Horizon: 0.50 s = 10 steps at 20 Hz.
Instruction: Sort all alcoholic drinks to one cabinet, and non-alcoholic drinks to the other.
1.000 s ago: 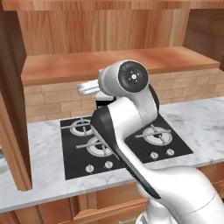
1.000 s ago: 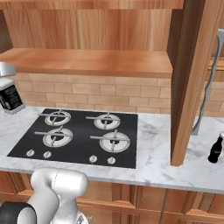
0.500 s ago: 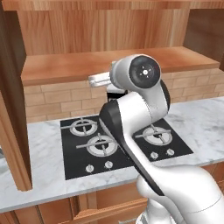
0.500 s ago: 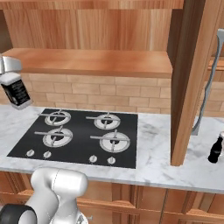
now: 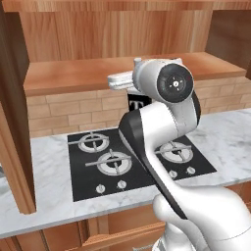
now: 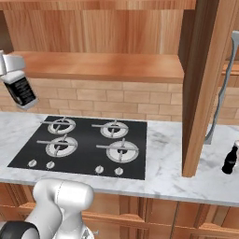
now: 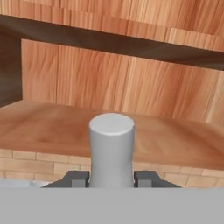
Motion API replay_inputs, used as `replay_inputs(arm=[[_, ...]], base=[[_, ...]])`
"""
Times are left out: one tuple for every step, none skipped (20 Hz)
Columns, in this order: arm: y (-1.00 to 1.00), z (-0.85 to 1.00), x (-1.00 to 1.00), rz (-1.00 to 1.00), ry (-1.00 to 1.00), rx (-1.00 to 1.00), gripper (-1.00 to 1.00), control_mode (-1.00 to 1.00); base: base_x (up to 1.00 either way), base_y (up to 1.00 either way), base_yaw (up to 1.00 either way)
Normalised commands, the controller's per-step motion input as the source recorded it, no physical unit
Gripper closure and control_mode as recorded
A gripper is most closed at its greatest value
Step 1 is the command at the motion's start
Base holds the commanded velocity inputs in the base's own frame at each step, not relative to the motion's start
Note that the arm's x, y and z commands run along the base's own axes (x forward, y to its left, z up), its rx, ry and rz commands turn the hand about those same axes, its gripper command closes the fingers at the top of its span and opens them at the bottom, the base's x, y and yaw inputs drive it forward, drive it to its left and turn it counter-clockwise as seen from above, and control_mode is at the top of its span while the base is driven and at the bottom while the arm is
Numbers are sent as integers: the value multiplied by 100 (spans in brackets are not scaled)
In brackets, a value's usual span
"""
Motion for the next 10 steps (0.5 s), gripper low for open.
replay_inputs(arm=[[-11, 27, -11, 0, -9, 1, 100, -100], [-5, 36, -5, 0, -10, 1, 100, -100], [-8, 31, -8, 0, -8, 0, 100, -100], [-13, 35, -6, 0, -9, 1, 100, -100], [-12, 27, 0, 0, -5, 1, 100, -100], [-3, 25, 0, 0, 0, 1, 100, -100], [-3, 27, 0, 0, 0, 1, 100, -100], [-8, 32, 0, 0, -1, 1, 100, -100], [-8, 36, 0, 0, -3, 1, 100, -100], [-3, 36, 2, 0, -1, 0, 100, -100]], base=[[0, 0, 0], [0, 0, 0], [0, 0, 0], [0, 0, 0], [0, 0, 0], [0, 0, 0], [0, 0, 0], [0, 0, 0], [0, 0, 0], [0, 0, 0]])
